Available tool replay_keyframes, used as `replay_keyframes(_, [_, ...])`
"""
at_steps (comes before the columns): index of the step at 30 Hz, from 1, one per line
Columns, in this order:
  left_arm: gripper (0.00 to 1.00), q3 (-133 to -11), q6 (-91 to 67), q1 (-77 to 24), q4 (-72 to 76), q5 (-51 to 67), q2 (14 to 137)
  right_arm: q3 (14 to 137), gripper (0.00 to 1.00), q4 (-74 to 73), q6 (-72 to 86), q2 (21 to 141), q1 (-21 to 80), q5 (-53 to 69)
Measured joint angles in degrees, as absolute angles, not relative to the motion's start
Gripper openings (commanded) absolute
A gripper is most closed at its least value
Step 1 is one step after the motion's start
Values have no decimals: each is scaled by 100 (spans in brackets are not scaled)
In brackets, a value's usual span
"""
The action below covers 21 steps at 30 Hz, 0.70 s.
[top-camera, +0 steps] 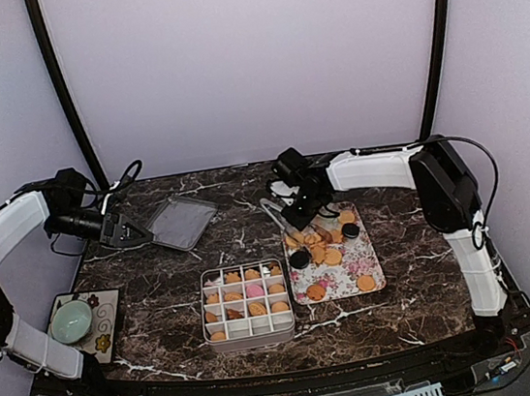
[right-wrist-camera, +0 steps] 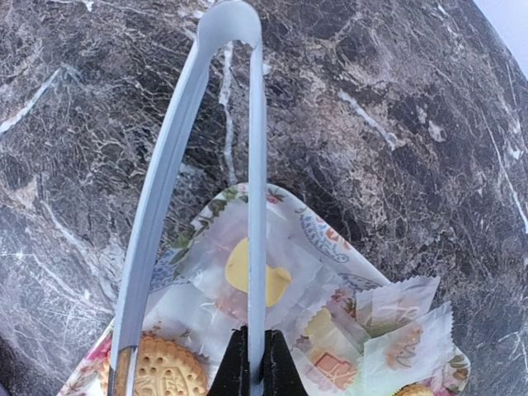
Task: Pack the cookies
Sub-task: Pick up the clamp from the plate.
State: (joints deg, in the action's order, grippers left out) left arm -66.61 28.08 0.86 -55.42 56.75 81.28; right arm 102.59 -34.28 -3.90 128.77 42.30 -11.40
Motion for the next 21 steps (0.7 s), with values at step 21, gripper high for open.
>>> replay_keyframes(21, [99,-6759,1529,-738,-4165,7452,8031,7500,0,1129,1326,9177,5306,-727])
